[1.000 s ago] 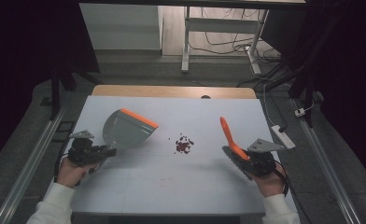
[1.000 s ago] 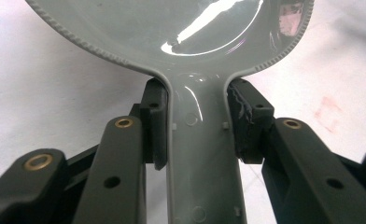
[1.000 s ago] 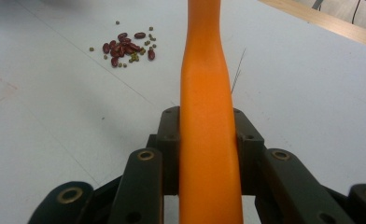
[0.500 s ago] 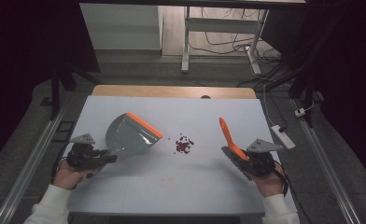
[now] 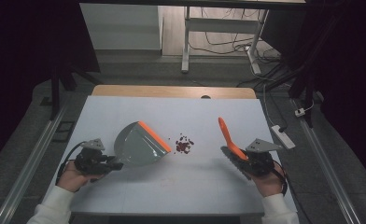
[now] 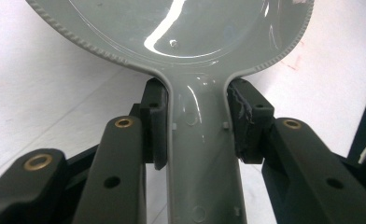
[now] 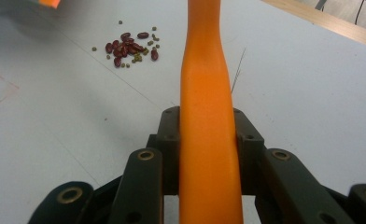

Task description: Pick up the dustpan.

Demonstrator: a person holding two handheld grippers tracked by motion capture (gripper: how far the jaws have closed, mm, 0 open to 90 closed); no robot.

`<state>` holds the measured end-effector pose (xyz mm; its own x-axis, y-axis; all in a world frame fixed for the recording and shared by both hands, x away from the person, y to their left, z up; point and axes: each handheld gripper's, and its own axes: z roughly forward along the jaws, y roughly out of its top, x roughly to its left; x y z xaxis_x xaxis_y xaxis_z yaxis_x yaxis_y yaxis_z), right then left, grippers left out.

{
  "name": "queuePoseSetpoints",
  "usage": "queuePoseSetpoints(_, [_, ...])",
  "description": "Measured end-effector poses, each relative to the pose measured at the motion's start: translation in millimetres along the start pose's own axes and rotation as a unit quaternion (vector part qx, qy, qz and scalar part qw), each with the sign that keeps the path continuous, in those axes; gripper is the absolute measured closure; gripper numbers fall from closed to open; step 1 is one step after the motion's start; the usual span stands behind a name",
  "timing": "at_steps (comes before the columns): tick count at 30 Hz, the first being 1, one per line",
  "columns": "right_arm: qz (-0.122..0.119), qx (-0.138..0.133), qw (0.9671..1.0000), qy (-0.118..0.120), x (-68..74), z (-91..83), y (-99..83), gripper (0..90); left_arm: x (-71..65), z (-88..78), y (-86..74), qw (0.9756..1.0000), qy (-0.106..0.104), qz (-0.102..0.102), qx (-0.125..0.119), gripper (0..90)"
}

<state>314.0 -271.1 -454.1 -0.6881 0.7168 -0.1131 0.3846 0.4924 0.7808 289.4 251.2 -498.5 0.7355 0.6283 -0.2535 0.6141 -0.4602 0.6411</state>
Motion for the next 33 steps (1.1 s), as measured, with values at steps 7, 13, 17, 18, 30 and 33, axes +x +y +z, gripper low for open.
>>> queuePoseSetpoints(7, [-0.002, 0.002, 1.0000, 0.002, 1.0, 1.9, 0.4, 69.6, -8.9, 11.9, 5.6, 0.9995, -0.012, 0.012, 0.027, 62.3])
queuePoseSetpoints(13, [-0.003, 0.000, 1.0000, 0.004, 2.1, 3.8, 3.7, 69.6, -14.7, 17.6, 8.7, 0.9989, -0.025, 0.023, 0.032, 62.3])
queuePoseSetpoints(17, [-0.006, 0.000, 1.0000, 0.007, 4.5, 7.6, 6.9, 69.6, -18.2, 21.0, 9.7, 0.9985, -0.024, 0.025, 0.043, 62.3])
queuePoseSetpoints(18, [-0.008, 0.001, 0.9999, 0.008, 5.1, 8.5, 7.5, 69.6, -18.5, 21.6, 9.5, 0.9984, -0.027, 0.026, 0.043, 62.3])
queuePoseSetpoints(30, [-0.013, -0.005, 0.9998, 0.015, 8.3, 17.3, 17.1, 69.5, -19.9, 24.4, 8.6, 0.9979, -0.029, 0.026, 0.052, 62.2])
queuePoseSetpoints(33, [-0.018, -0.007, 0.9997, 0.015, 9.6, 21.9, 22.4, 69.6, -19.5, 23.6, 8.1, 0.9979, -0.031, 0.025, 0.051, 62.2])
